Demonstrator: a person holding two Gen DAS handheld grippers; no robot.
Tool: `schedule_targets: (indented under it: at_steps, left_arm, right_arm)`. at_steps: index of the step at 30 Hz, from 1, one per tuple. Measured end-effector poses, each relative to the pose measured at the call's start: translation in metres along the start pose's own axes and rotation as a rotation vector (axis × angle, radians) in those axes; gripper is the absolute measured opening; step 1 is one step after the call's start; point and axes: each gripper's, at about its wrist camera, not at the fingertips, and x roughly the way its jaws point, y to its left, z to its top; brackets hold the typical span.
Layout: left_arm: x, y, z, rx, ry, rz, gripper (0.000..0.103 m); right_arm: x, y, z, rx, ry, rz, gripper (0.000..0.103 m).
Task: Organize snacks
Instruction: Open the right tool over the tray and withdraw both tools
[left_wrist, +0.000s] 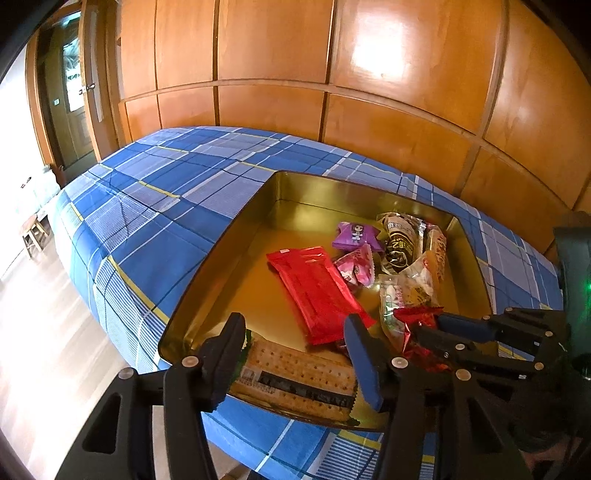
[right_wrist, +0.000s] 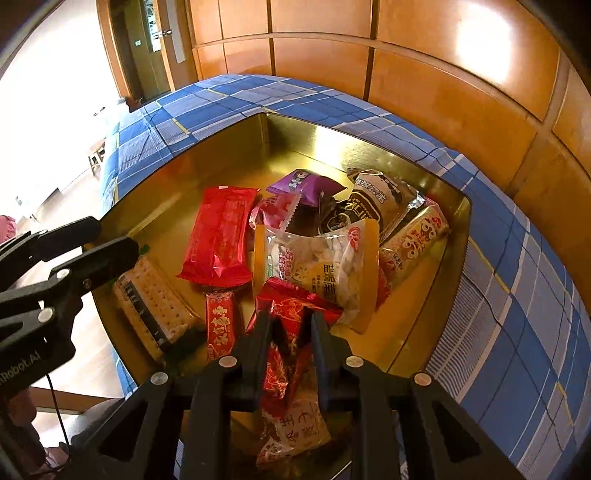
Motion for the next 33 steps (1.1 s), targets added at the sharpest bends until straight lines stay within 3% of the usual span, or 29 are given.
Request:
schedule_targets:
  at_steps: [11,26,33]
  left_arm:
    - [-0.01,-0.007,-0.003,0.012,-0.023,0.003,0.063]
    - [-0.035,-0.021,-0.015,0.038,-0.098,-0.007,0.077]
    - [-0.042,-0.028,-0.017,0.049,-0.119,-0.011,0.08]
  right_arm:
    - [-0.022,-0.001,-0.01,0.082,-0.072,-0.009,0.03]
    - [-0.077,0.004,-0.044,0.196,-0.249,-0.156,0.033]
    - [-0.087,0.003,-0.049,0.213,-0.277,-0.175,0.033]
